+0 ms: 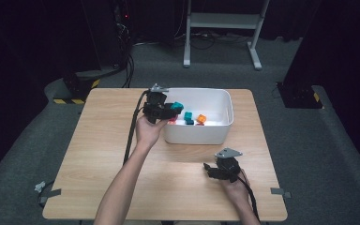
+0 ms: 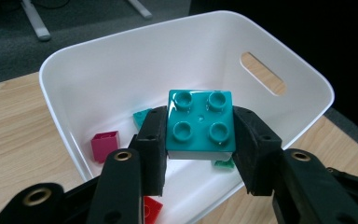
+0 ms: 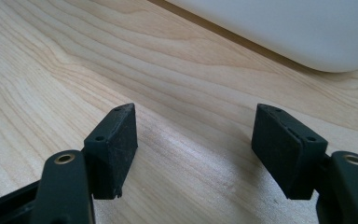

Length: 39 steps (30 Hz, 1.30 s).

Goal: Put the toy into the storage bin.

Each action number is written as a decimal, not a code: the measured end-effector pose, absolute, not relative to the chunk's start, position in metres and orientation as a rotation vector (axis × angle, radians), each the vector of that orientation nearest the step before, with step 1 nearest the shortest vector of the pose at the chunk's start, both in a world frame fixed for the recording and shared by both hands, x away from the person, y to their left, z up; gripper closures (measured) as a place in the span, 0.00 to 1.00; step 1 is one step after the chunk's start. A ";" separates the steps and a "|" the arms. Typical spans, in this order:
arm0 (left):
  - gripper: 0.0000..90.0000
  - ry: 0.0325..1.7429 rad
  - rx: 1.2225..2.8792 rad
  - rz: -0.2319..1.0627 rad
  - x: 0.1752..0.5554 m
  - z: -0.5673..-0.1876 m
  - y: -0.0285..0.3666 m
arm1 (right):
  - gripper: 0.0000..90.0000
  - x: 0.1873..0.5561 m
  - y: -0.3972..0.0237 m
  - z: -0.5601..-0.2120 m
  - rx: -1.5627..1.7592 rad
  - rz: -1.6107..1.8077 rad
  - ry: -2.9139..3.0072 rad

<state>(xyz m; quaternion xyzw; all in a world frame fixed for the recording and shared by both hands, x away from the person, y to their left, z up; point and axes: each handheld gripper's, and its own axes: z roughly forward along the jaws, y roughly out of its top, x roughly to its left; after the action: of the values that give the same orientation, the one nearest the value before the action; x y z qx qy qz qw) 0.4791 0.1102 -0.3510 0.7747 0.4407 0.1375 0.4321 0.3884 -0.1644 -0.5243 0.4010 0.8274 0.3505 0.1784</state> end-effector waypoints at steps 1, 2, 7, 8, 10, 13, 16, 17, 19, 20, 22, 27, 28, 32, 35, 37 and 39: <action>0.64 1.101 1.939 0.346 0.481 -0.353 0.109 | 0.35 0.388 -0.164 -0.524 1.136 0.991 2.341; 0.64 1.113 1.934 0.337 0.483 -0.355 0.109 | 0.35 0.388 -0.164 -0.524 1.136 0.991 2.341; 0.59 1.128 1.940 0.346 0.487 -0.360 0.105 | 0.35 0.388 -0.164 -0.524 1.134 0.991 2.341; 0.58 1.126 1.939 0.348 0.487 -0.360 0.104 | 0.35 0.388 -0.164 -0.524 1.134 0.991 2.341; 0.53 1.124 1.936 0.353 0.486 -0.359 0.104 | 0.35 0.388 -0.164 -0.524 1.134 0.991 2.341; 0.49 1.113 1.939 0.364 0.483 -0.357 0.104 | 0.35 0.388 -0.164 -0.524 1.133 0.991 2.342; 0.48 1.107 1.936 0.374 0.481 -0.355 0.107 | 0.35 0.388 -0.164 -0.524 1.133 0.991 2.342; 0.47 1.109 1.933 0.378 0.480 -0.354 0.108 | 0.35 0.388 -0.164 -0.524 1.134 0.991 2.342; 0.46 1.112 1.934 0.389 0.479 -0.353 0.109 | 0.35 0.388 -0.164 -0.524 1.133 0.991 2.342; 0.45 1.110 1.936 0.400 0.477 -0.353 0.110 | 0.35 0.388 -0.164 -0.524 1.134 0.992 2.342; 0.45 1.104 1.940 0.417 0.473 -0.352 0.113 | 0.35 0.388 -0.164 -0.524 1.134 0.992 2.342; 0.45 1.099 1.923 0.438 0.464 -0.350 0.123 | 0.35 0.388 -0.164 -0.524 1.134 0.992 2.342; 0.44 1.099 1.917 0.436 0.463 -0.349 0.124 | 0.35 0.388 -0.164 -0.524 1.134 0.990 2.342; 0.44 1.102 1.915 0.435 0.459 -0.349 0.131 | 0.35 0.388 -0.164 -0.524 1.135 0.993 2.342; 0.44 1.099 1.911 0.443 0.454 -0.348 0.135 | 0.35 0.388 -0.164 -0.524 1.135 0.993 2.342; 0.43 1.097 1.913 0.466 0.451 -0.347 0.137 | 0.35 0.388 -0.164 -0.524 1.135 0.991 2.342; 0.43 1.094 1.918 0.480 0.448 -0.346 0.139 | 0.34 0.388 -0.164 -0.524 1.135 0.993 2.342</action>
<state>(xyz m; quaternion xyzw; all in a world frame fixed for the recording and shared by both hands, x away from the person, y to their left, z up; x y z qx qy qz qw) 0.4475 0.1388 -0.3462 0.7675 0.4380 0.1920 0.4268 0.3883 -0.1643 -0.5242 0.4011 0.8275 0.3508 0.1772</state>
